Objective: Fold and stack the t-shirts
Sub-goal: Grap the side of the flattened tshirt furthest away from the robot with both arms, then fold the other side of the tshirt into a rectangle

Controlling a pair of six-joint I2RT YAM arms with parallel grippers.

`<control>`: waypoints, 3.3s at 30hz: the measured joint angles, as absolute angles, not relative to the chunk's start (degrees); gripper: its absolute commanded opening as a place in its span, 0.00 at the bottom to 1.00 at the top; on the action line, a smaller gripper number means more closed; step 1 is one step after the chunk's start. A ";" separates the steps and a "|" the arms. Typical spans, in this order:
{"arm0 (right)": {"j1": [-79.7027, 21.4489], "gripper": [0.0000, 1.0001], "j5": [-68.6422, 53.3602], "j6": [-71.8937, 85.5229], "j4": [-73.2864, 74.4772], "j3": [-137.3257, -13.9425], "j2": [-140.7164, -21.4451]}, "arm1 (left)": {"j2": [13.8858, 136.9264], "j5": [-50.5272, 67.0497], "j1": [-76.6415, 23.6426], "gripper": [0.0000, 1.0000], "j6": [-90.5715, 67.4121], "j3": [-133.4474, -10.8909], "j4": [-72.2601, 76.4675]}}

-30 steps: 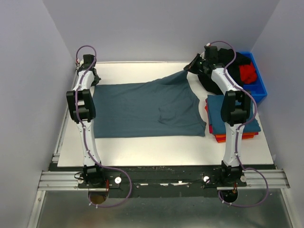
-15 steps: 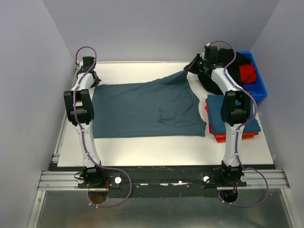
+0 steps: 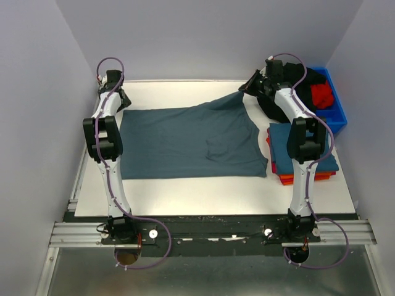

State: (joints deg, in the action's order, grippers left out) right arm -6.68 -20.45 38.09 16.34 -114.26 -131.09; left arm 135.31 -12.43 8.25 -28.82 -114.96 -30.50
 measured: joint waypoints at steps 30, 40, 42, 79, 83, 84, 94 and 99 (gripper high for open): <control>-6.52 0.01 -20.91 38.11 16.36 -114.28 -131.09 | 140.73 -12.64 7.42 0.00 -28.45 -121.62 -35.35; -6.04 0.01 -21.37 38.06 16.56 -113.38 -130.34 | 130.76 -14.13 7.35 0.00 -26.79 -104.66 -25.76; -6.04 0.01 -21.58 38.00 16.53 -112.25 -129.49 | 128.38 -14.39 7.35 0.00 -26.70 -101.60 -23.68; -9.50 0.01 -17.08 32.86 16.95 -76.14 -96.07 | 102.54 -19.81 7.46 0.00 -28.45 -70.13 -5.43; -9.67 0.01 -16.75 32.67 16.97 -74.67 -94.26 | 102.06 -20.05 7.49 0.00 -28.73 -68.12 -5.02; -9.67 0.01 -16.67 32.56 16.97 -74.26 -93.89 | 101.73 -20.12 7.49 0.00 -28.77 -67.57 -4.78; -10.33 0.01 -14.22 32.29 17.32 -68.86 -90.37 | 96.82 -21.23 7.49 0.00 -28.99 -63.86 -2.81; -11.18 0.01 -12.25 32.45 17.30 -64.86 -88.51 | 96.38 -22.00 7.49 0.00 -29.26 -62.70 -2.87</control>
